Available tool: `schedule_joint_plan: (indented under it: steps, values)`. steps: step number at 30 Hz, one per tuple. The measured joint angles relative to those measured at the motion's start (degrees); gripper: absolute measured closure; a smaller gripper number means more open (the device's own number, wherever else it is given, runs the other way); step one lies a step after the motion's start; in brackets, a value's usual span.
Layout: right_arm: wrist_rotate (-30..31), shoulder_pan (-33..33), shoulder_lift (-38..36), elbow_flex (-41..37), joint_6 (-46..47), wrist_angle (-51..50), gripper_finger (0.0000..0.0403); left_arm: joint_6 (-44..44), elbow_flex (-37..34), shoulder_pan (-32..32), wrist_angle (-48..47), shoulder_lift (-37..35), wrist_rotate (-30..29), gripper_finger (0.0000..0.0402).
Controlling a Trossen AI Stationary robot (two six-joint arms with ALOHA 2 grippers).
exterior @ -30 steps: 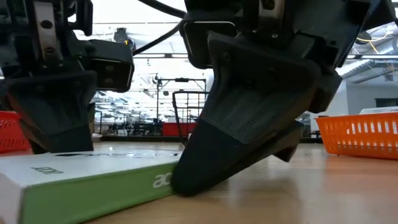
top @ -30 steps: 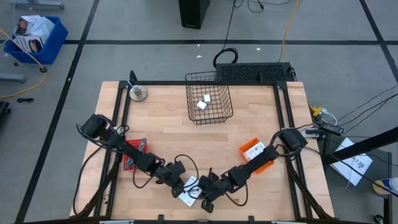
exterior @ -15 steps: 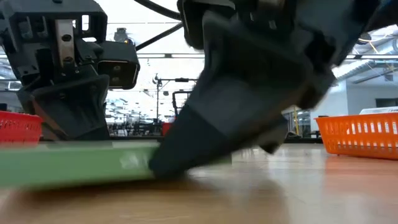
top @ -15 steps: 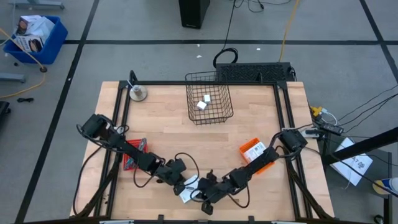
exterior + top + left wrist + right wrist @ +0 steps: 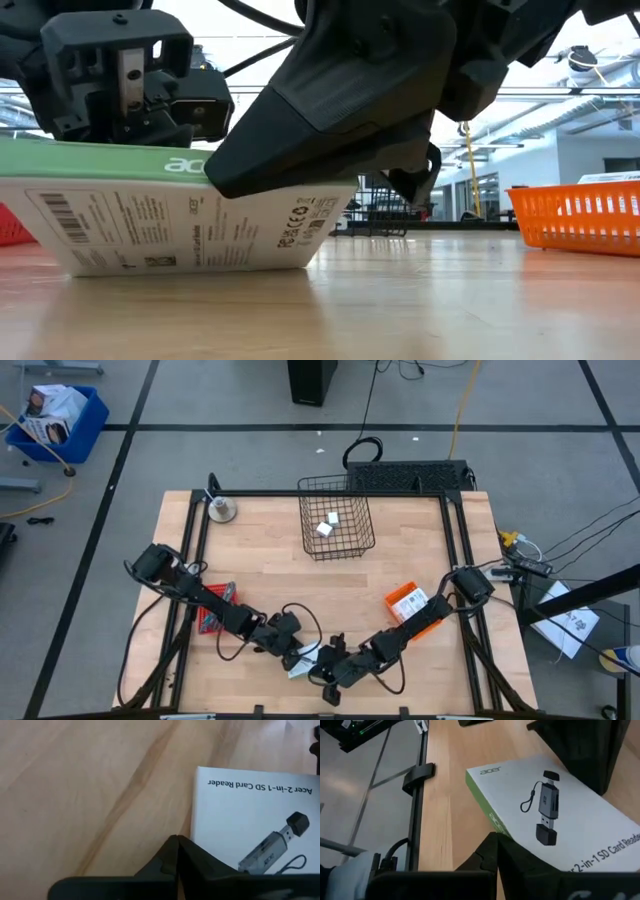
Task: Pick and place items into bin
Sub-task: Put the card reader box into the orange basket
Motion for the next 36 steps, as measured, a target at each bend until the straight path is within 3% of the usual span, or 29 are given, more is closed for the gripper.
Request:
schedule_joint_plan:
  steps: [6, 15, 25, 36]
  values:
    - [2.2, 0.0, 0.0, 0.0, -2.0, 0.2, 0.0403, 0.4, 0.0, 0.0, 0.1, 0.0, -0.8, 0.0372]
    - [4.7, -1.9, -0.4, 0.1, -4.7, 2.1, 0.0403, 1.3, 0.0, 0.0, 1.5, 0.0, -0.8, 0.0397]
    - [4.5, -3.5, -0.4, 0.0, -6.2, 2.2, 0.0403, 4.7, 0.0, 0.5, 2.0, -0.3, -2.0, 0.0366]
    - [4.9, -4.0, -0.2, -0.1, -7.9, 4.0, 0.0403, 7.2, 0.1, 2.0, 2.8, -0.4, -2.6, 0.0389]
